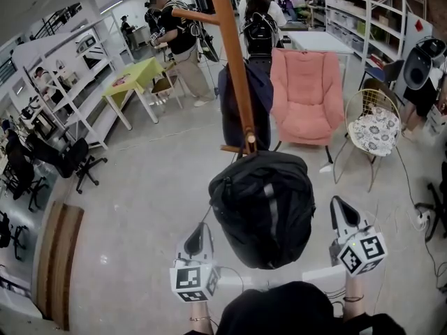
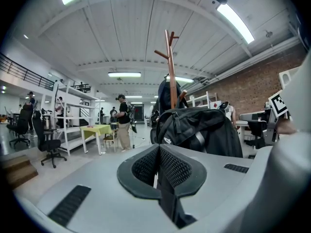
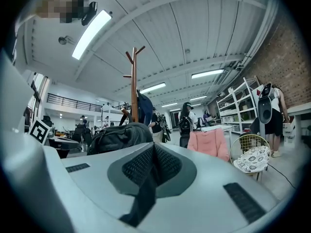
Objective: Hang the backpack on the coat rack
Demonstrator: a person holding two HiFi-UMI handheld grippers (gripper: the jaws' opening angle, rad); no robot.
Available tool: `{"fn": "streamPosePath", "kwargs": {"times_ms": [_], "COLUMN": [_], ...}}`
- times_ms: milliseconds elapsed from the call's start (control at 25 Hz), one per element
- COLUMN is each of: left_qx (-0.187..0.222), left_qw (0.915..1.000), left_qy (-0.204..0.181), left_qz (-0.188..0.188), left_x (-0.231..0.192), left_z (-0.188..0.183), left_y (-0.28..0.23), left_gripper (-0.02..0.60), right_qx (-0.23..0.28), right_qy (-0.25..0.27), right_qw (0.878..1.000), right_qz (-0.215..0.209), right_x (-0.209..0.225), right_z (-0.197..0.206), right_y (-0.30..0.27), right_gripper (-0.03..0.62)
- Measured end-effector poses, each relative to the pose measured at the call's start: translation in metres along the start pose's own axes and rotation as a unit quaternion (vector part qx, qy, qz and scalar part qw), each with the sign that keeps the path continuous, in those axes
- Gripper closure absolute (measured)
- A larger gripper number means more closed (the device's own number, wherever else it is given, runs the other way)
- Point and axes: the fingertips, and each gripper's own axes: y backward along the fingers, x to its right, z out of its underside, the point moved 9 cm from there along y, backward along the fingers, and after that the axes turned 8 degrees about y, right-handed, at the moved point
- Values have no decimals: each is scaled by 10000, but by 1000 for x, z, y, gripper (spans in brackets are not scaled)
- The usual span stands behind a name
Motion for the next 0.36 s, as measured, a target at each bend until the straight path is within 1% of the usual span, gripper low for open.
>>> {"fn": "streamPosePath", "kwargs": {"times_ms": [360], "left_qx": [-4], "left_qw": [10000], "left_qy": [19], "left_qz": [55], "left_x": [4], "left_z": [1], "left_y": [2], "left_gripper": [566], "right_qx": [-30], "right_qy": [22], "right_qw": [10000], "right_qz": [35], "right_x": [-3], "right_z": [2], "right_y": [6], "right_gripper": [581]}}
